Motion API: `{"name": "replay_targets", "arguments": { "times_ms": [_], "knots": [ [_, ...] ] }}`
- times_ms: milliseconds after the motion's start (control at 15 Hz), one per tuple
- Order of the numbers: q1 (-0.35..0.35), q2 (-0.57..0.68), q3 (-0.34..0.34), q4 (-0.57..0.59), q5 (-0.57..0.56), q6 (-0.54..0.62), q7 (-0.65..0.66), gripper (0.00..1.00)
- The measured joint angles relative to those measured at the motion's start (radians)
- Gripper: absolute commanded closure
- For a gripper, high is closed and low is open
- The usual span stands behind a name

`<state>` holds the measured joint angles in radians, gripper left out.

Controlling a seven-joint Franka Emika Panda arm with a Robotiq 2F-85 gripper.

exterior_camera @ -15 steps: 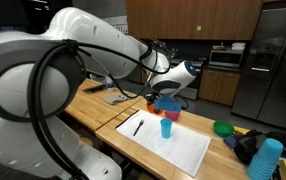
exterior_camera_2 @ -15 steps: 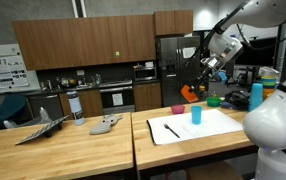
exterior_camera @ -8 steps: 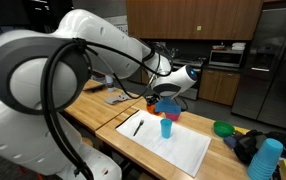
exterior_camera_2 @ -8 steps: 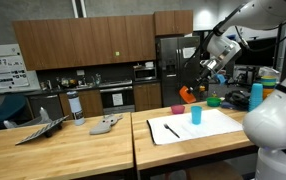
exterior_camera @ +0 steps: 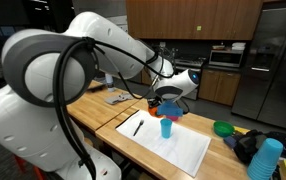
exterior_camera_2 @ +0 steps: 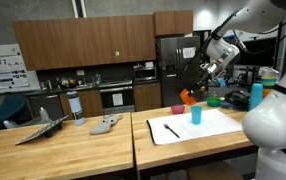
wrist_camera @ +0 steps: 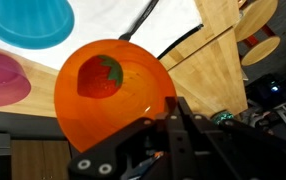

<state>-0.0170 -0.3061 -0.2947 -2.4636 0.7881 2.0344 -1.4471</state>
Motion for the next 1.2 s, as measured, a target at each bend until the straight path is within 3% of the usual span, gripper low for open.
{"name": "replay_targets", "arguments": {
  "times_ms": [1200],
  "knots": [
    [-0.039,0.078,0.024,0.036,0.088,0.0,-0.079,0.99]
  ]
}}
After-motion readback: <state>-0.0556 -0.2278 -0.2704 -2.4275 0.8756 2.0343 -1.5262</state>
